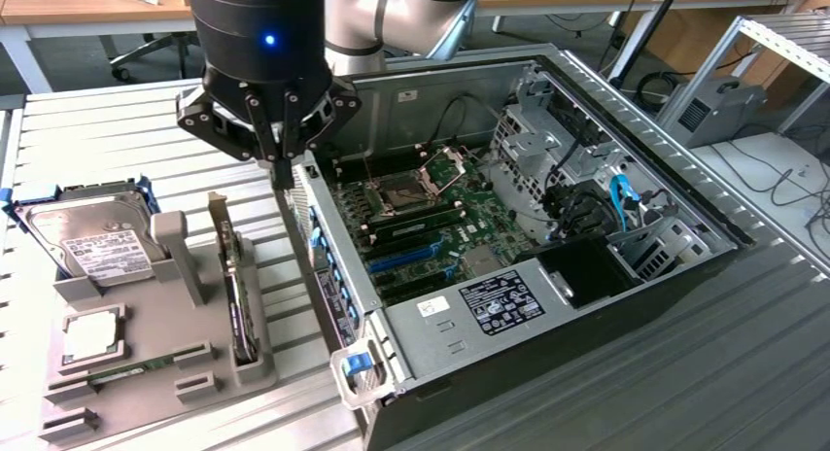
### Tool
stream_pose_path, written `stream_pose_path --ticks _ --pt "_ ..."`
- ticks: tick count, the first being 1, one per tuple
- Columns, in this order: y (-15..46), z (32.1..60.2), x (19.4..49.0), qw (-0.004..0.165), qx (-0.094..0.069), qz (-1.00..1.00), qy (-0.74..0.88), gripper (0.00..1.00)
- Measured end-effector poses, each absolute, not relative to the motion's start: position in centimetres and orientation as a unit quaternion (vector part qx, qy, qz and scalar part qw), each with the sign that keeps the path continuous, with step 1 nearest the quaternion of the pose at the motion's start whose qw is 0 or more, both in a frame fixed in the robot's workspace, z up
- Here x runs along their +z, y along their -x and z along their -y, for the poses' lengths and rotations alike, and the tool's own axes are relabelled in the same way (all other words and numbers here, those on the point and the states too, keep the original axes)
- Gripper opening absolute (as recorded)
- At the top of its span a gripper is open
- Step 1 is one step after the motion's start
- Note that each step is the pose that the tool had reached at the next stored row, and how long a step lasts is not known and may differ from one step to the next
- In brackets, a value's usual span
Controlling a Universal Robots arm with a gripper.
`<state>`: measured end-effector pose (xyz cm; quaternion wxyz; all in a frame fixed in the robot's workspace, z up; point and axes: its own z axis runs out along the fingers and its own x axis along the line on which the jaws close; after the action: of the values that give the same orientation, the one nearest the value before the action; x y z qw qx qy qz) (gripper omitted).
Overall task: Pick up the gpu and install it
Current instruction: 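Reach for the gpu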
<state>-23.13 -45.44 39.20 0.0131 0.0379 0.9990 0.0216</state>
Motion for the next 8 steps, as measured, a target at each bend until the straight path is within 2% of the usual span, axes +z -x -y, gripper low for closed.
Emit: stream_pose_path --ticks 8 --pt "23.13 45.62 39.18 0.013 0.022 -0.999 -0.038 0.11"
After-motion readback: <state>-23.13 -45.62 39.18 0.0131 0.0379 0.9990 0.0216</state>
